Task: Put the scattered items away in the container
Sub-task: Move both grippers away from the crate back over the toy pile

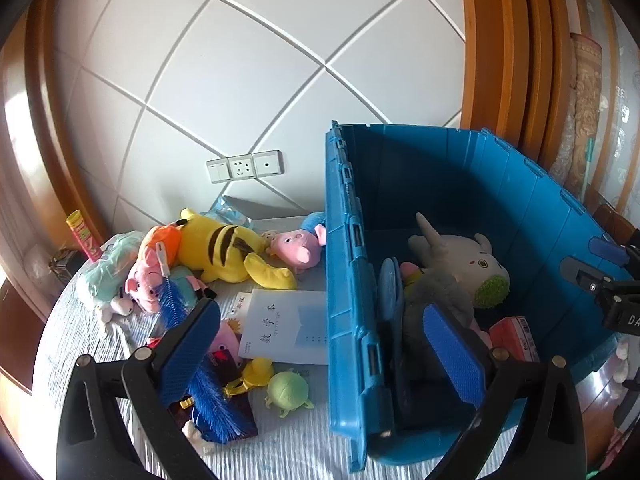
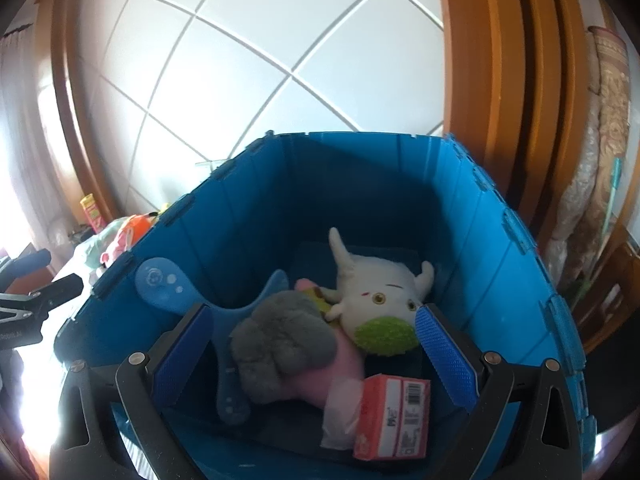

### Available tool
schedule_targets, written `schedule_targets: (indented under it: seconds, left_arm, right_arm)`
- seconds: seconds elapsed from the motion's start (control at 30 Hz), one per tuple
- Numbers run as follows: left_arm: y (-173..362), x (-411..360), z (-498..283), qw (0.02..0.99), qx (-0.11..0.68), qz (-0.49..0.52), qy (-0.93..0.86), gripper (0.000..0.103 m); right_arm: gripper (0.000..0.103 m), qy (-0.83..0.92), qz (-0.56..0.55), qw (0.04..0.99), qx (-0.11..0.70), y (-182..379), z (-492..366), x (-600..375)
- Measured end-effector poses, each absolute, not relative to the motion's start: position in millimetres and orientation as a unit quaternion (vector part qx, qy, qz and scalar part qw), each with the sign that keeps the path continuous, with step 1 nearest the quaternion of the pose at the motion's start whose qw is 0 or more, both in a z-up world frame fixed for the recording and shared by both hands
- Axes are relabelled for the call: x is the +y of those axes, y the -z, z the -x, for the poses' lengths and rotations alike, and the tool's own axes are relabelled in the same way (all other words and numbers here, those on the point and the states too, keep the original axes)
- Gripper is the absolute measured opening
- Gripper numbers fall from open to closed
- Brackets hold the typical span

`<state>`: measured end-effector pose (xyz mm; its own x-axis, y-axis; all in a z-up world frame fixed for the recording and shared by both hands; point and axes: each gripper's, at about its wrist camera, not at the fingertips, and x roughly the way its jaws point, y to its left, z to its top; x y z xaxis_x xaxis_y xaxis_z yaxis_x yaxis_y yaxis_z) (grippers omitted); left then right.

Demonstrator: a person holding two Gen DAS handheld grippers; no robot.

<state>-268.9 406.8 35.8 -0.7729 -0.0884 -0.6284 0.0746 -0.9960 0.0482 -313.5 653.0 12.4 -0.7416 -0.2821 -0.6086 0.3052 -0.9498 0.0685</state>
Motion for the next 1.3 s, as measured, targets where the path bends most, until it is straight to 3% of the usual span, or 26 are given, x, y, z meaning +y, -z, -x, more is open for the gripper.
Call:
schedule_targets:
  seconds: [0.63,1.3]
  left_arm:
    - [-47,382,204,0.002,-0.010,-0.315,0.949,0.103]
    - [-15,255,79,-0.012,-0.004,-0.339,0.941,0.103]
  right_arm:
    - [0.102,0.944,-0.302,0.129,0.027,-31,237,621]
    - [0.102,0.940,-0.316,0.123,0.033,-9,102,497]
